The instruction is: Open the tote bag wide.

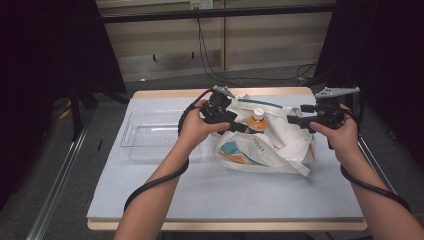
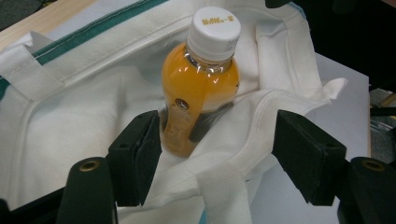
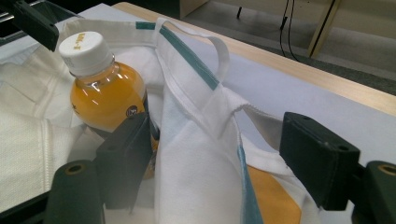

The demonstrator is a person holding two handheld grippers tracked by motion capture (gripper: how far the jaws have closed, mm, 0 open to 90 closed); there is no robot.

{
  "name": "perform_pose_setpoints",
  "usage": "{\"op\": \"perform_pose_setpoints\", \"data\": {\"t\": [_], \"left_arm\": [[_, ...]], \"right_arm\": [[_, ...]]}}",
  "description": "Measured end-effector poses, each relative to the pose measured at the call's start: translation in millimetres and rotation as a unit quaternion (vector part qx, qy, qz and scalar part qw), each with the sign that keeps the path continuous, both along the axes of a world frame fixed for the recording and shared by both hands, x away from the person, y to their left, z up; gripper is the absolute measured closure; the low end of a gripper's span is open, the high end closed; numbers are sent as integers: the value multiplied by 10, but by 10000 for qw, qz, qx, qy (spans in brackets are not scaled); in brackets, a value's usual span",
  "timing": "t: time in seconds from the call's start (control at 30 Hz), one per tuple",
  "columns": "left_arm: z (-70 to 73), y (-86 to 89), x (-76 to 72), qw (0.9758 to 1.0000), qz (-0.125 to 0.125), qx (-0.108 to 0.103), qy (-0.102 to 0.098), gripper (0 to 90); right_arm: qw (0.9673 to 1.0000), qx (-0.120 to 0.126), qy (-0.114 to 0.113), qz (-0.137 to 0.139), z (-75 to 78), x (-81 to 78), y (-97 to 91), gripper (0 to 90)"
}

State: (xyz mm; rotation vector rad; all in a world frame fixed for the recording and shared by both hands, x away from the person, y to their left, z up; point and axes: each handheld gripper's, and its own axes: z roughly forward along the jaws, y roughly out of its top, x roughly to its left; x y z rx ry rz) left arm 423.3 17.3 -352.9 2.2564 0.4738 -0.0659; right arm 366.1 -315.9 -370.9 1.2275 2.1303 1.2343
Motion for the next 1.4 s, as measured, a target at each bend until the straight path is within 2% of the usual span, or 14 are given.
{"op": "perform_pose_setpoints", "data": {"t": [0.47,0.7,0.83,0.87,0.9,0.97,1.0,1.03,1.07,1.17,1.2,1.27,1.33,1.4], "left_arm": [[-71,-2,-44,9999,-86,-61,71,323],[-61,-1,-74,9998,-119,-156,102,323],[-81,4,-87,9998,-157,-97,46,328],[-80,7,-90,9999,-167,-10,35,334],[-108,-1,-96,9998,-147,-134,49,338],[-119,-3,-99,9998,-163,-42,41,350],[-141,-11,-102,9998,-165,-119,52,357],[-148,-13,-106,9998,-161,-105,57,364],[-142,-11,-107,9998,-174,-32,47,374],[-149,-14,-116,9998,-179,-81,28,412],[-165,-21,-120,9996,-174,-217,13,420],[-142,-22,-126,9998,-204,-72,-32,434],[-156,-38,-136,9997,-192,-157,-13,452],[-152,-47,-140,9997,-216,-47,-52,462]], "right_arm": [[10000,-70,41,-19,-35,51,8,281],[9999,-80,67,13,-55,69,36,333],[9999,-113,56,-16,-60,80,53,374],[9999,-111,63,-13,-62,82,57,381],[9999,-103,62,-18,-64,86,58,387],[9999,-104,103,-77,-74,93,58,397],[9999,-89,114,-77,-80,98,57,403],[9998,-93,121,-94,-88,104,55,408],[9998,-117,133,-112,-95,108,53,415],[9998,-78,153,-111,-114,121,50,446],[9998,-115,140,-111,-116,125,48,463],[9998,-106,140,-122,-114,132,36,483],[9998,-107,146,-125,-117,138,28,507],[9998,-102,132,-113,-121,142,17,540]]}}
